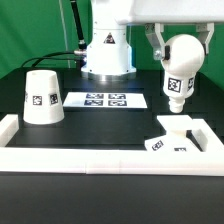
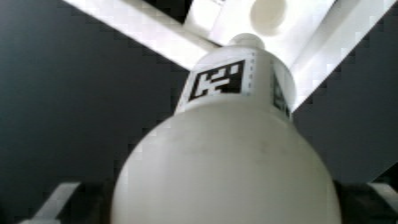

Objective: Assemble lamp

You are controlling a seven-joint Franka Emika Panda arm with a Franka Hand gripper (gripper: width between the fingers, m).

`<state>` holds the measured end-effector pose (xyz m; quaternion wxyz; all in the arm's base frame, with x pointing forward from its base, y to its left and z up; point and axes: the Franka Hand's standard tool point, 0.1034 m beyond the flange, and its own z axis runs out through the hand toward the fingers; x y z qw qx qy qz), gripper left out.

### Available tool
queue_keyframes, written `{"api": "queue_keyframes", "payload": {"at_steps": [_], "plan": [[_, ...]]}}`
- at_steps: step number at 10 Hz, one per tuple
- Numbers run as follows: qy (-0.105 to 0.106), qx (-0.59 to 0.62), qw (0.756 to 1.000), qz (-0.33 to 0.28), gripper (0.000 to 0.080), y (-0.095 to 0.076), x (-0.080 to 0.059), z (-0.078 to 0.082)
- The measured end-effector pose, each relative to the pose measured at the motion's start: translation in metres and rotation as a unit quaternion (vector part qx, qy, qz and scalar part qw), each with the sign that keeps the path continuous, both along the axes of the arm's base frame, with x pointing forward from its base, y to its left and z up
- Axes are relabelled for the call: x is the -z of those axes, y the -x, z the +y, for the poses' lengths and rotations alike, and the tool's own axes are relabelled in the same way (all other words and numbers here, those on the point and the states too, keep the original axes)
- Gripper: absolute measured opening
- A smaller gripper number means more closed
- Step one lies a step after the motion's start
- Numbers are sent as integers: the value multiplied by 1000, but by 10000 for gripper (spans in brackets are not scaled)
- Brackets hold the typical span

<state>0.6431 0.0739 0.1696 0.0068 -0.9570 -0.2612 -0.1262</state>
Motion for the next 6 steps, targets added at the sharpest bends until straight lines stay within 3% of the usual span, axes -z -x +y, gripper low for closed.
{"api": "queue_keyframes", "payload": {"at_steps": [6], "plan": [[0,0,1000,-18,579,8,10,2]]}}
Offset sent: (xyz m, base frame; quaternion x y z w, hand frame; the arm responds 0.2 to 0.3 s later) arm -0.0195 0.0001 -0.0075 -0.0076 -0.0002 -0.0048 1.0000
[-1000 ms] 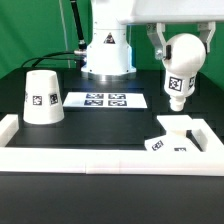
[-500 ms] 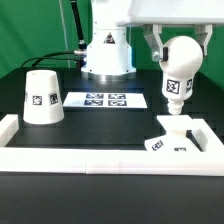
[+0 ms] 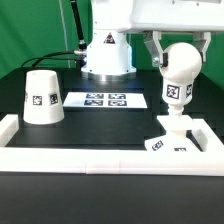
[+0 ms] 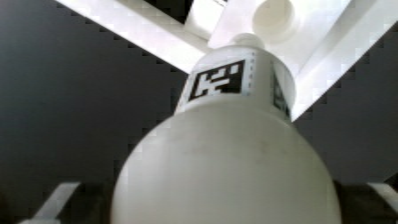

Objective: Assemble lamp

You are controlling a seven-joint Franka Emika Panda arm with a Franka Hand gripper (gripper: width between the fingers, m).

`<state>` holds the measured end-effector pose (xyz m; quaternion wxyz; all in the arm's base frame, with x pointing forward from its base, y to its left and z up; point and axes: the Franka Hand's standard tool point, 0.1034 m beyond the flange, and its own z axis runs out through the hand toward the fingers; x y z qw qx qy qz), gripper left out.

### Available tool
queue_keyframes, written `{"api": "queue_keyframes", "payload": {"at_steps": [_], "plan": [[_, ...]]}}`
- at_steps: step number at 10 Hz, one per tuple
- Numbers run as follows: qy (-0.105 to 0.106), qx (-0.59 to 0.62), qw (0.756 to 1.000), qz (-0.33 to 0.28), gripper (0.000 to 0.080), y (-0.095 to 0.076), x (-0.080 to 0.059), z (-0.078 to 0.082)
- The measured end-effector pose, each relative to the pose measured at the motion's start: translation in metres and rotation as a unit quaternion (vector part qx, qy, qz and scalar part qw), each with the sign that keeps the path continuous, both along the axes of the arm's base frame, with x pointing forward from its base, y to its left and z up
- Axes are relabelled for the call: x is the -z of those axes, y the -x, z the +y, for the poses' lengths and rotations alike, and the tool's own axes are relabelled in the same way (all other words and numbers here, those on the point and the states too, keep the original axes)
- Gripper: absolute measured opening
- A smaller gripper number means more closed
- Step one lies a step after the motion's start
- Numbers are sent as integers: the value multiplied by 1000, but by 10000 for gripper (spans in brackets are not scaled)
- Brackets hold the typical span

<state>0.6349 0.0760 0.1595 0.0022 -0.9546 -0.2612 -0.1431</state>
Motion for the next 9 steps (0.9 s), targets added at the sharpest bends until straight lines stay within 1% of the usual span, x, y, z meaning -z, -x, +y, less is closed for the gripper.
{"api": "queue_keyframes", "payload": {"at_steps": [2,6,9], "plan": [[0,0,1000,0,579,0,1,0],[0,3,1000,8,579,13,6,0],[-1,0,1000,11,579,17,14,8]]}}
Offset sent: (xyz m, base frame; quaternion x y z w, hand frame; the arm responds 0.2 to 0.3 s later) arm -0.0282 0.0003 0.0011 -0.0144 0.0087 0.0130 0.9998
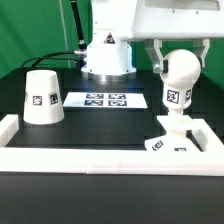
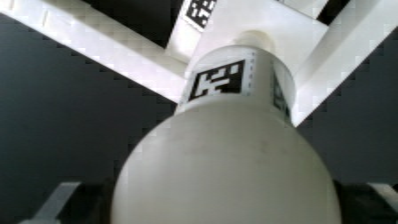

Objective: Assemble lamp

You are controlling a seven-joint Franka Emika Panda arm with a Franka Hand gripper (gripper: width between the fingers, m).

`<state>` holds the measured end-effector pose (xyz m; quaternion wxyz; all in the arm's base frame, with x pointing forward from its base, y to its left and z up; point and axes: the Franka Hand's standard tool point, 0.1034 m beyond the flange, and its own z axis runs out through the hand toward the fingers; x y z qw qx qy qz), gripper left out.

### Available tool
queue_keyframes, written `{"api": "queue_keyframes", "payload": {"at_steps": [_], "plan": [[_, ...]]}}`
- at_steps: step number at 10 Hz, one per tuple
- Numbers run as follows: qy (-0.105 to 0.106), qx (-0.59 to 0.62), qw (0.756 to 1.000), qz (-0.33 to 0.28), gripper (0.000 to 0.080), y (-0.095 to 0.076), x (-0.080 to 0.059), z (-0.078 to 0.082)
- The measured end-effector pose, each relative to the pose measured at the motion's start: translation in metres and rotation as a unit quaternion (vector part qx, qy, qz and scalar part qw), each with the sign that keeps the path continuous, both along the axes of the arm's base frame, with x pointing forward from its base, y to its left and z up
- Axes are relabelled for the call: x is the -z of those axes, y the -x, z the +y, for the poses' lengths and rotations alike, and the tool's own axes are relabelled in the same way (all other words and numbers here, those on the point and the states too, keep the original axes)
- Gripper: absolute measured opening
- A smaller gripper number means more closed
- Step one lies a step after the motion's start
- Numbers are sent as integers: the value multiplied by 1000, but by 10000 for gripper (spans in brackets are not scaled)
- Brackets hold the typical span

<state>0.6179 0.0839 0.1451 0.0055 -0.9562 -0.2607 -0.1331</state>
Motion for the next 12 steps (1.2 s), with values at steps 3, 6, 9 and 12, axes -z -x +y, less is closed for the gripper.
{"api": "queue_keyframes", "payload": {"at_steps": [3,6,9,12], "plan": [[-1,0,1000,4,579,2,6,4],[-2,0,1000,-16,579,-1,9,6],[-4,0,999,-35,579,-2,9,7],[-4,1,999,-37,579,-2,9,6]]}}
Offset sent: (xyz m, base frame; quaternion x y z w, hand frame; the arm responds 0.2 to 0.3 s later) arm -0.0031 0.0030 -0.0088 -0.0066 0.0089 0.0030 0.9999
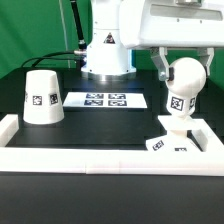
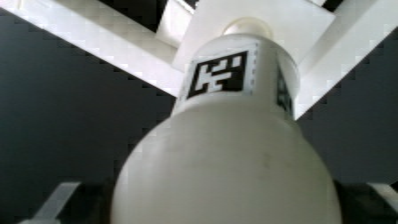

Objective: Assemble lamp

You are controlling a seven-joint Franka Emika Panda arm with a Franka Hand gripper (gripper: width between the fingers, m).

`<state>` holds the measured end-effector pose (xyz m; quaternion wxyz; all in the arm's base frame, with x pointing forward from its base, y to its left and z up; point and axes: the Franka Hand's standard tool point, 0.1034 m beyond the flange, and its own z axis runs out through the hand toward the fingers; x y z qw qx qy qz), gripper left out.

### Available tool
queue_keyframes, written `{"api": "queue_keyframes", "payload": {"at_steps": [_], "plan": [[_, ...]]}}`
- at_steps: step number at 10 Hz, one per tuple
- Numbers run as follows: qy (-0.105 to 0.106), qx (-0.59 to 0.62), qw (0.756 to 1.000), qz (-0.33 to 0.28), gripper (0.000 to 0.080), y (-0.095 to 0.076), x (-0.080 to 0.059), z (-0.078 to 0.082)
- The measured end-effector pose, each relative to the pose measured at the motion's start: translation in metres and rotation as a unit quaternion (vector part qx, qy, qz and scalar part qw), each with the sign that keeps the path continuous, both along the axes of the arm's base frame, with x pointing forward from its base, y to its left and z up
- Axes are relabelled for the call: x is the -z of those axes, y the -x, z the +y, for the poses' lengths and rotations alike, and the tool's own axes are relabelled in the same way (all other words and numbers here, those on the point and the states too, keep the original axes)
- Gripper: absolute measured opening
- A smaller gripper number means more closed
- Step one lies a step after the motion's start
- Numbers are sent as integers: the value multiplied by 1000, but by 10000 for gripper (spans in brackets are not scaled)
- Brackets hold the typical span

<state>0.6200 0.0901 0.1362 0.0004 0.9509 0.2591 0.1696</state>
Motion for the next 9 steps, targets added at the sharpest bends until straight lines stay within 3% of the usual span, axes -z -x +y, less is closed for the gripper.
{"api": "queue_keyframes", "payload": {"at_steps": [5,9], "plan": [[0,0,1000,0,579,0,0,0],[-2,7,999,-34,579,7,6,-6]]}}
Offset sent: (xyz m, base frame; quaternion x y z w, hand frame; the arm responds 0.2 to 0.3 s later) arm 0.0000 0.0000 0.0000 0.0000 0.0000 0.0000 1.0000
